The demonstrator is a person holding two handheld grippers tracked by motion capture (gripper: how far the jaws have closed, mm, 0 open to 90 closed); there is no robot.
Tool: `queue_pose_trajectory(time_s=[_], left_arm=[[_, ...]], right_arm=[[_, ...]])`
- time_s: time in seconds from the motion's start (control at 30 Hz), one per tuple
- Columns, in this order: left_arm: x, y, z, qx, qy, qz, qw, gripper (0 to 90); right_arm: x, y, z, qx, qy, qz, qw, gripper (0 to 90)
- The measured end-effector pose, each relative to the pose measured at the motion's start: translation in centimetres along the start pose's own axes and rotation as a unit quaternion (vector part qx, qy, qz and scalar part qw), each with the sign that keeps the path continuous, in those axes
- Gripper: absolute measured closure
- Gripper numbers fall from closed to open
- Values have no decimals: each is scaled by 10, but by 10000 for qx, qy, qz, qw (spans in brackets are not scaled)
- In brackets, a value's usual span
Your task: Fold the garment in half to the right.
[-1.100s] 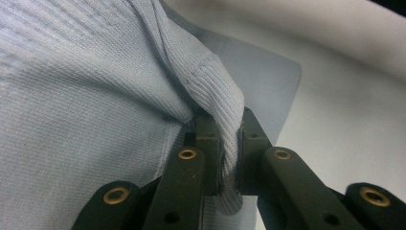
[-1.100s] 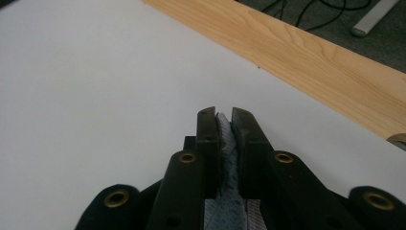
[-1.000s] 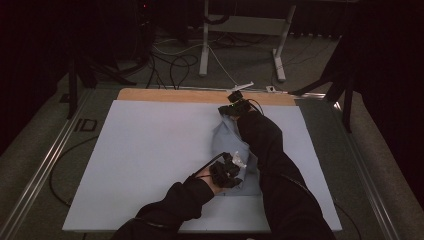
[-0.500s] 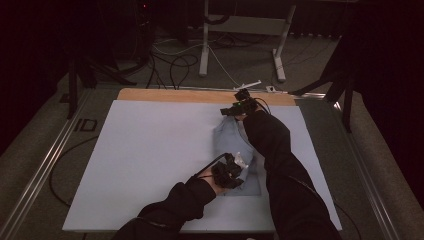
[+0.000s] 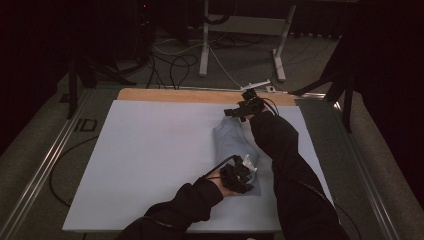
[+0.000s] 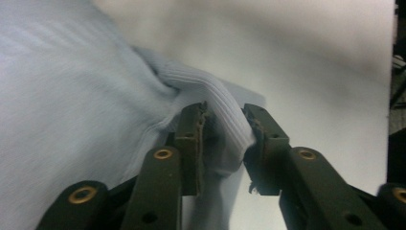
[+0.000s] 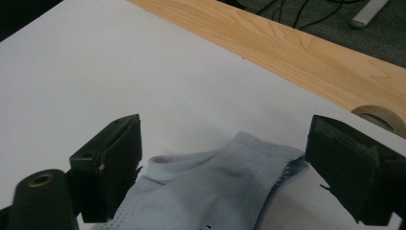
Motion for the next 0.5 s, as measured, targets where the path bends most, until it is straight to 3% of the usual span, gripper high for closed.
queue_pose_trajectory(time_s=[0.2, 0.33, 0.5], left_arm=[[-6, -1, -10, -4, -314, 33, 9995, 620], [-6, 0, -16, -122, -378, -42, 9992, 463], [2, 4, -18, -143, -426, -164, 9989, 419]], right_arm=[[1, -4, 1, -24, 49, 21, 10000, 113], [0, -9, 1, -23, 93, 44, 9999, 109], [1, -9, 1, -21, 78, -8, 10000, 108]])
Point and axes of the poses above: each handheld gripper's, and its own axes: x roughly backward along the jaws, y roughly out of its top, z roughly to its left, the point moved 7 cm from there along -x, roughly forward along the jaws, and after that the axes turned 12 degrees about -z, right-handed, at the moved point
